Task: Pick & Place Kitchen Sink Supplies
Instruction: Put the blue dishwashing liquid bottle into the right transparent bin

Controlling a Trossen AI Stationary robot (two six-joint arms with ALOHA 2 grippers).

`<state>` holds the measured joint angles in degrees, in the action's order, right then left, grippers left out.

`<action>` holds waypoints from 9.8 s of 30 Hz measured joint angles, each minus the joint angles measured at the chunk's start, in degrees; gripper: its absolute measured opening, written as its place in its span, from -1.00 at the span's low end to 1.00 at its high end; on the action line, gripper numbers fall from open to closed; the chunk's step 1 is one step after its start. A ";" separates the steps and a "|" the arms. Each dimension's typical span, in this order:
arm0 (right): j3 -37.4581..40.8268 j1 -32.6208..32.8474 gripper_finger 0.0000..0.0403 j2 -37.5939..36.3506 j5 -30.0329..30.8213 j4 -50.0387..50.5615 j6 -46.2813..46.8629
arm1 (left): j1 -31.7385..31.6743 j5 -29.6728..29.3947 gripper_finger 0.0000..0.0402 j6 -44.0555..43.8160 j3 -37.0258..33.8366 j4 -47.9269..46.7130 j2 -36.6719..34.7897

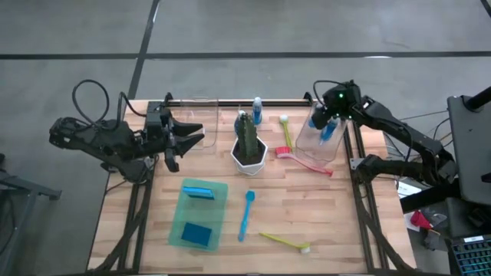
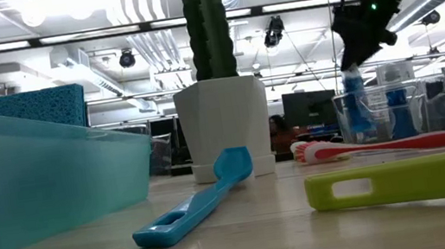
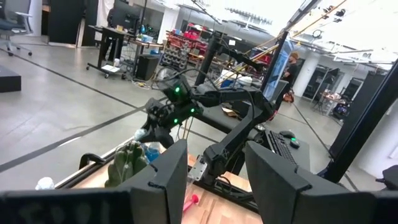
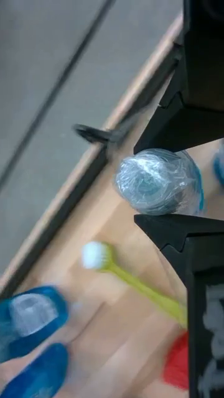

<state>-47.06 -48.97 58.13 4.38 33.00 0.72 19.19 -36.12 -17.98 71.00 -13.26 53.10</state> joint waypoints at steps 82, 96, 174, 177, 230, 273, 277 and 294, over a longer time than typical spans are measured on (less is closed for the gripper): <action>-16.90 17.56 0.09 -0.52 -6.91 0.22 22.98 | -1.82 -3.45 -0.23 -6.56 0.02 -5.97 -0.50; -15.84 20.21 0.09 4.66 -5.91 -2.46 21.67 | -1.82 -1.89 -0.23 -9.51 0.00 -6.69 -1.29; -32.03 9.42 -0.38 48.77 -23.47 -23.49 -10.02 | -1.84 -10.08 -0.23 -21.07 -0.04 -6.93 -0.31; -32.29 9.40 -0.44 48.41 -23.72 -22.84 -8.68 | -1.84 -10.08 -0.23 -21.09 -0.04 -6.93 -0.29; -33.08 25.06 -0.43 6.80 6.83 17.23 10.51 | -1.86 -7.80 -0.23 -20.02 -0.04 -9.12 0.00; 10.65 31.96 -0.38 -24.17 22.87 20.21 30.24 | -2.24 -7.45 -0.23 -19.12 -0.04 -9.90 0.00; 10.85 31.95 -0.36 -24.39 22.89 20.13 30.42 | -2.24 -7.45 -0.23 -19.12 -0.04 -9.90 0.00; 10.82 31.98 0.01 -19.44 22.31 18.25 30.82 | -2.24 -7.22 -0.23 -18.81 -0.04 -9.91 0.00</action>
<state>-36.23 -16.99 38.69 26.69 51.25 31.53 16.95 -43.34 -36.79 70.96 -23.17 53.10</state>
